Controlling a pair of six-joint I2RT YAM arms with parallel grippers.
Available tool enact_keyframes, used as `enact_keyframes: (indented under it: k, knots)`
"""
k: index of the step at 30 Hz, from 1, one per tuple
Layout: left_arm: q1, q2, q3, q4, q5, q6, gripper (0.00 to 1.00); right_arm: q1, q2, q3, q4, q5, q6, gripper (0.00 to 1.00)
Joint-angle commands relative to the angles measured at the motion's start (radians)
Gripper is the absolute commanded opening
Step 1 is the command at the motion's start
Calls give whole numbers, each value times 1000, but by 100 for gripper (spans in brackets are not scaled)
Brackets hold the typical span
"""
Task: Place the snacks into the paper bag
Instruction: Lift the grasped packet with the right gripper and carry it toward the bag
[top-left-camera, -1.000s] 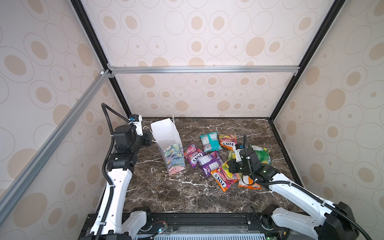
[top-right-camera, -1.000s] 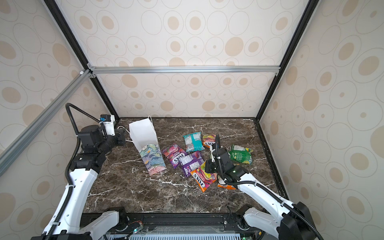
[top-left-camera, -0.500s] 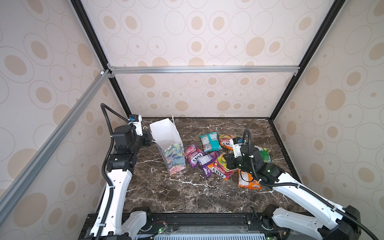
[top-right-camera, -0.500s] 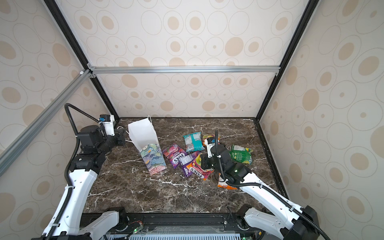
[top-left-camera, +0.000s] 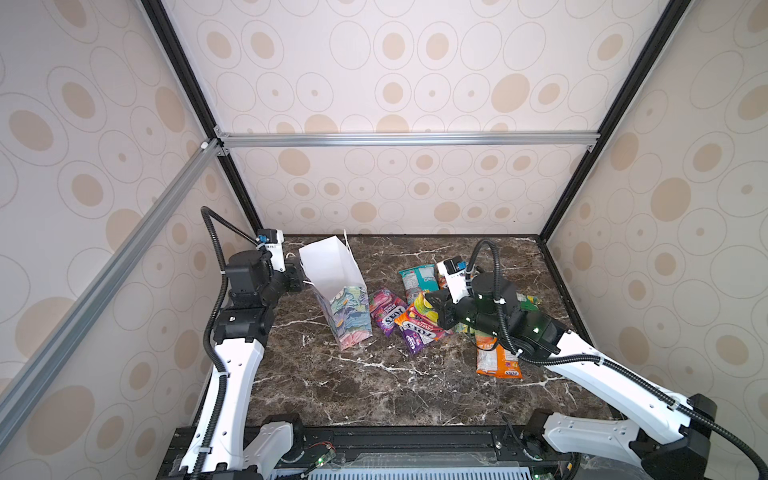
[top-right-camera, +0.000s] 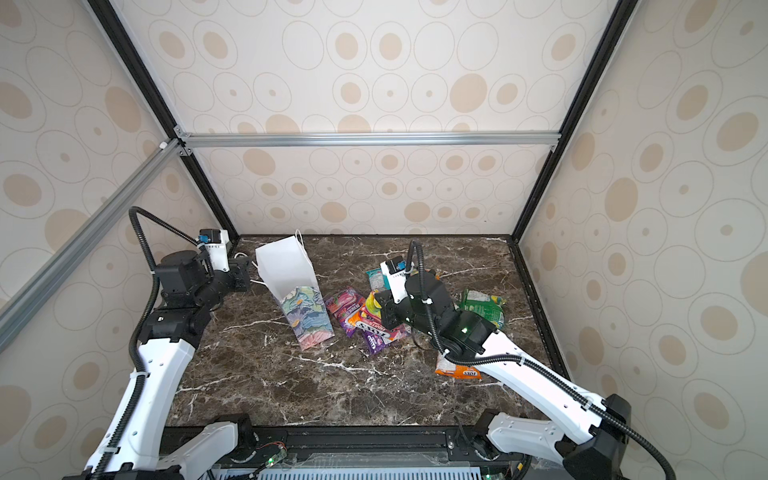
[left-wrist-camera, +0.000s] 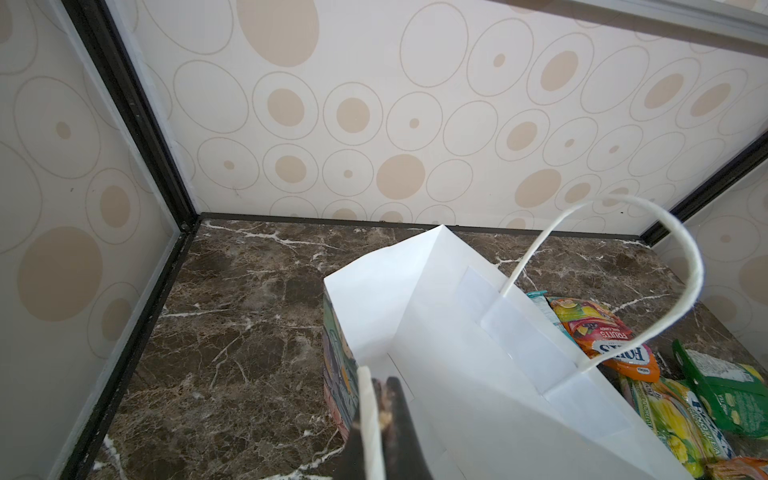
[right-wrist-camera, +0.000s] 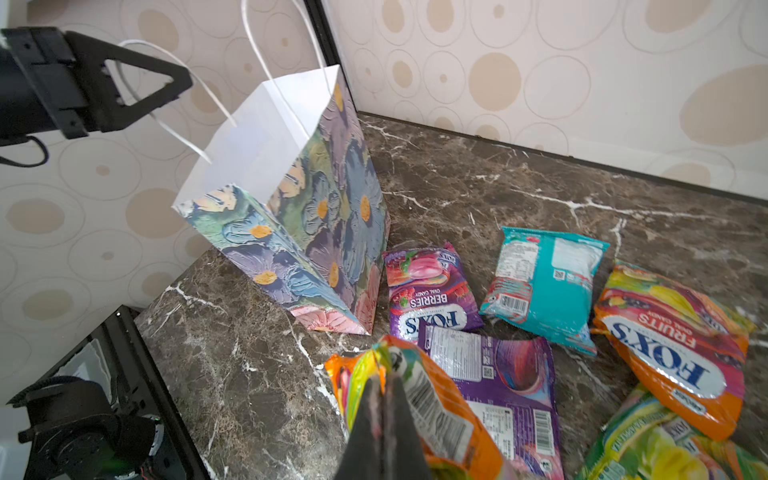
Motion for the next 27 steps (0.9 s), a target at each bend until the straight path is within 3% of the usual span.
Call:
enact_keyframes:
  k: [1,27]
  knots:
    - [8,-22,3,24,7,-1,0,25,18,76,28,7,-69,0]
    - [8,-27,0,28,6,-1,0,142,226,367,144,-49,-155,0]
